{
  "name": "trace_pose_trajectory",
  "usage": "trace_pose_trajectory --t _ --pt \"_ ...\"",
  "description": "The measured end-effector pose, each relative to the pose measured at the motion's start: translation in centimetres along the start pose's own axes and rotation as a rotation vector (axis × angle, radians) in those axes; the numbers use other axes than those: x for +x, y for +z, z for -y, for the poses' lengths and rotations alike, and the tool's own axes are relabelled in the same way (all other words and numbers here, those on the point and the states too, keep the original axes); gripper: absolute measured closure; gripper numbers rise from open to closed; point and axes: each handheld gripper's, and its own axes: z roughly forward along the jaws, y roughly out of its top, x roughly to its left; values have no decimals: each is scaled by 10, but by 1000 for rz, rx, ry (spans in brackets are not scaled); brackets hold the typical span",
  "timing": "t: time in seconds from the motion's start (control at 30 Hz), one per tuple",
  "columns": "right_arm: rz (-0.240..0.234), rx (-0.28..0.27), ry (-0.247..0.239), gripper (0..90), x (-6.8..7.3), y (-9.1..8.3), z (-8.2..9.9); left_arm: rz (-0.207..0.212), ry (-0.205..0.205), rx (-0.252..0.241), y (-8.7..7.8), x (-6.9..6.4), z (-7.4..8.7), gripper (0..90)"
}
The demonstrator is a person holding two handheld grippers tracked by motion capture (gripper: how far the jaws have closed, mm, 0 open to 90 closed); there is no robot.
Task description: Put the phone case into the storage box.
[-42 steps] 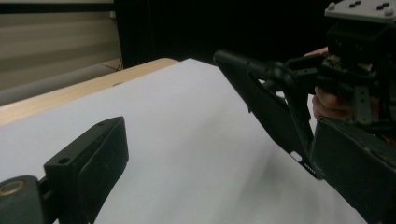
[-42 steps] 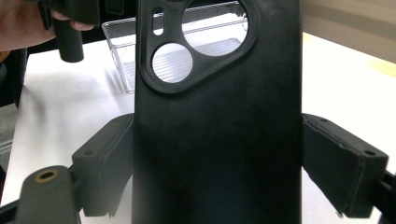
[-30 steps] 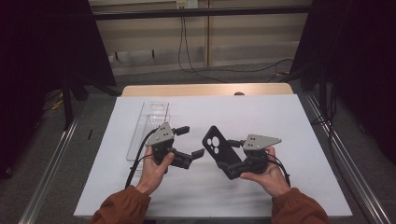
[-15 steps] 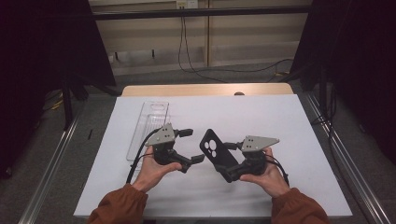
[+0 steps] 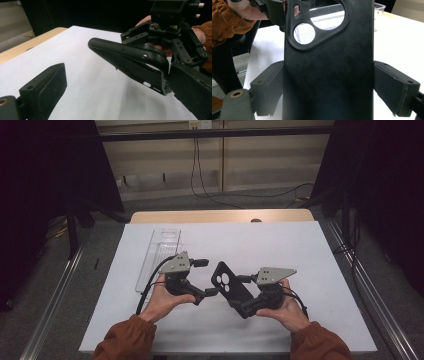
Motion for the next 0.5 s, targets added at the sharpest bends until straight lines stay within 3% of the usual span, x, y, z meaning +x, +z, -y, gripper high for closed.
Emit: trace_pose_trajectory --t 0.13,0.23,0.3,0.5 --pt "-13 8 -1 141 1 2 1 35 -15 10 1 1 1 24" --pt "-48 14 -6 142 1 2 0 75 -4 12 2 2 1 18" --pt "-57 26 -11 142 1 2 1 89 27 24 3 1 1 16" --pt "-84 32 -14 142 1 3 2 134 16 18 4 3 3 19"
